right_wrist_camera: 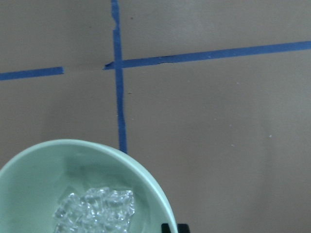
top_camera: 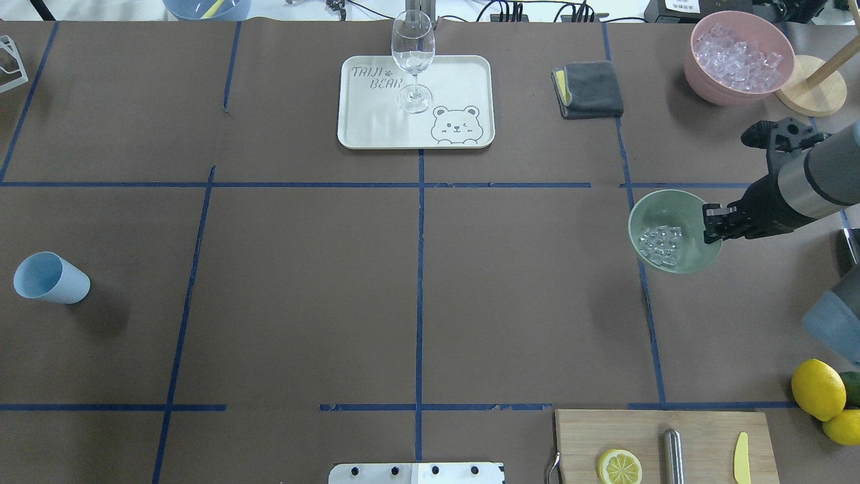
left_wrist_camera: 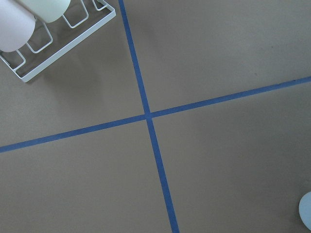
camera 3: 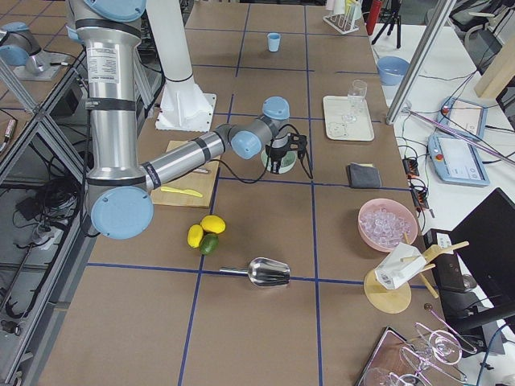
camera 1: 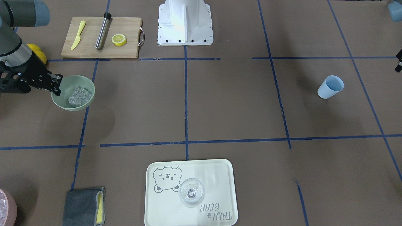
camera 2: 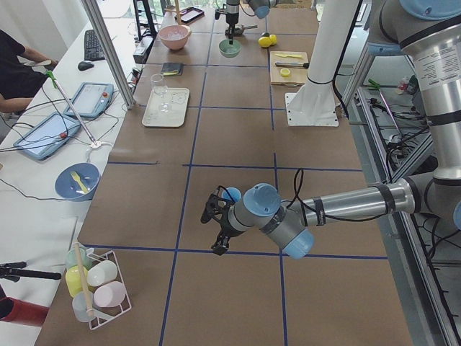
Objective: Pour ice into bowl
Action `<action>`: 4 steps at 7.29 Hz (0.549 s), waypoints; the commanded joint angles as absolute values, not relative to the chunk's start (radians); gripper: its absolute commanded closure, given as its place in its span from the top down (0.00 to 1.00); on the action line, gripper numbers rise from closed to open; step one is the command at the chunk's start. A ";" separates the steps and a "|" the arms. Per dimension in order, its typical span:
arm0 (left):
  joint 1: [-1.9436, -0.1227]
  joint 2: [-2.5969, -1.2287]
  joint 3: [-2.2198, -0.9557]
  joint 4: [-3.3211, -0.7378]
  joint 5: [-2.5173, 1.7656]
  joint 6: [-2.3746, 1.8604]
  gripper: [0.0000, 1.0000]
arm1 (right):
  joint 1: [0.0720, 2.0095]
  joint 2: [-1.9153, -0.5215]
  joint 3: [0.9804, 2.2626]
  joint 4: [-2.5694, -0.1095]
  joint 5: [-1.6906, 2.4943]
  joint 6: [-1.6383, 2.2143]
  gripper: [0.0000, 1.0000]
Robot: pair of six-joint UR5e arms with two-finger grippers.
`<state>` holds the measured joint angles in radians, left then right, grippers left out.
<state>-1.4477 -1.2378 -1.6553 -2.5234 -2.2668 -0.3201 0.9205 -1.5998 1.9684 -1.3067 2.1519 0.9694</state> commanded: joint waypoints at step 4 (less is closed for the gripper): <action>-1.453 -1.236 -1.713 -2.523 -2.304 -0.310 1.00 | 0.937 -1.701 1.787 -0.982 2.244 0.971 0.00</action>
